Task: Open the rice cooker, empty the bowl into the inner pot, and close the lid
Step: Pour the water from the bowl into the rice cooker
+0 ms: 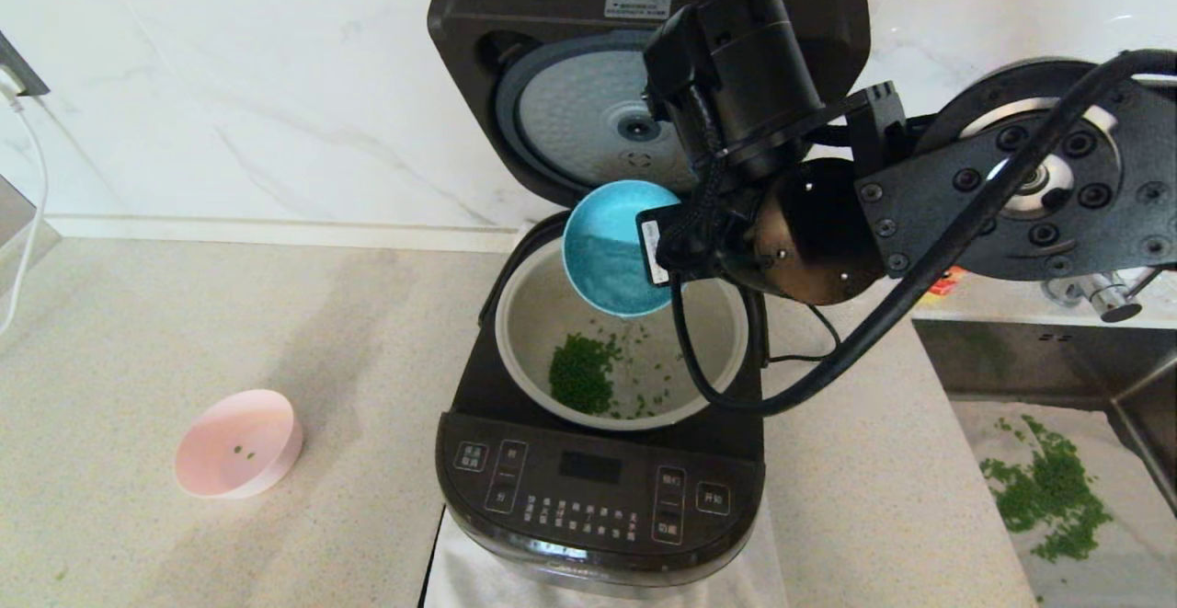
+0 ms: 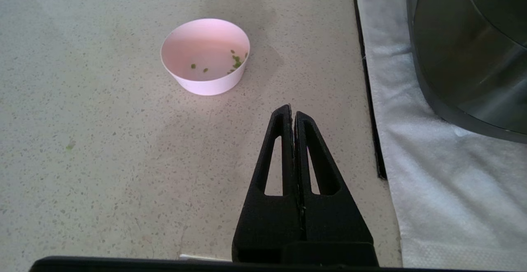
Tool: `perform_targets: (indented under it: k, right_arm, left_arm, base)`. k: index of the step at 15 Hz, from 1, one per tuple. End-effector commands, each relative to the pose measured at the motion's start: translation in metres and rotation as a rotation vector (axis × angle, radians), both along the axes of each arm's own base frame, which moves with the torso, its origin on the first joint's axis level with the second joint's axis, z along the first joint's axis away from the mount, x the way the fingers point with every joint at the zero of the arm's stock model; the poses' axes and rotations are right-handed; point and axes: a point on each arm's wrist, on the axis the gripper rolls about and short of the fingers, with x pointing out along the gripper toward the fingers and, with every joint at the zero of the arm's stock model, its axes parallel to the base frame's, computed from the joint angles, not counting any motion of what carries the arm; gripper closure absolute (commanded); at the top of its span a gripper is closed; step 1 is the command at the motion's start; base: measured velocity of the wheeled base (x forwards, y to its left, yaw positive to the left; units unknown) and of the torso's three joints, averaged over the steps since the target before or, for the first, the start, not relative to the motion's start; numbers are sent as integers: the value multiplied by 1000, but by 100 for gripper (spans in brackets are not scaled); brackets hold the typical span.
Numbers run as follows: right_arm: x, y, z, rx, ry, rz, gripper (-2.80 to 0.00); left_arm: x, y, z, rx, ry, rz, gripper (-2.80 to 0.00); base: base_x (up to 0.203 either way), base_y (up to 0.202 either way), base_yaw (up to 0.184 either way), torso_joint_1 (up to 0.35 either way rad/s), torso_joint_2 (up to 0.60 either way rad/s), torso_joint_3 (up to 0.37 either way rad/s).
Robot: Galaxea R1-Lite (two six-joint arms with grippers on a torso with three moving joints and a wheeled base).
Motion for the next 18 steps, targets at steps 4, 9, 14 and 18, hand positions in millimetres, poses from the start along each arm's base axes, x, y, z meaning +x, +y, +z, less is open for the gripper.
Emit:
perform_targets:
  k: [4, 9, 14, 18]
  right_arm:
    - [-3, 11, -8, -105, -22, -25, 0]
    - [-15, 20, -4, -141, -66, -26, 0]
    - [-30, 29, -5, -185, -76, -9, 0]
    - [-33, 32, -14, -228, -82, -42, 0]
  left_arm:
    - [1, 0, -2, -1, 7, 0, 0]
    - [1, 0, -2, -1, 7, 0, 0]
    - [1, 0, -2, -1, 7, 0, 0]
    - [1, 0, -2, -1, 7, 0, 0]
  base:
    - [0, 0, 0, 0, 0, 0]
    - [0, 0, 0, 0, 0, 0]
    - [0, 0, 0, 0, 0, 0]
    - [0, 0, 0, 0, 0, 0]
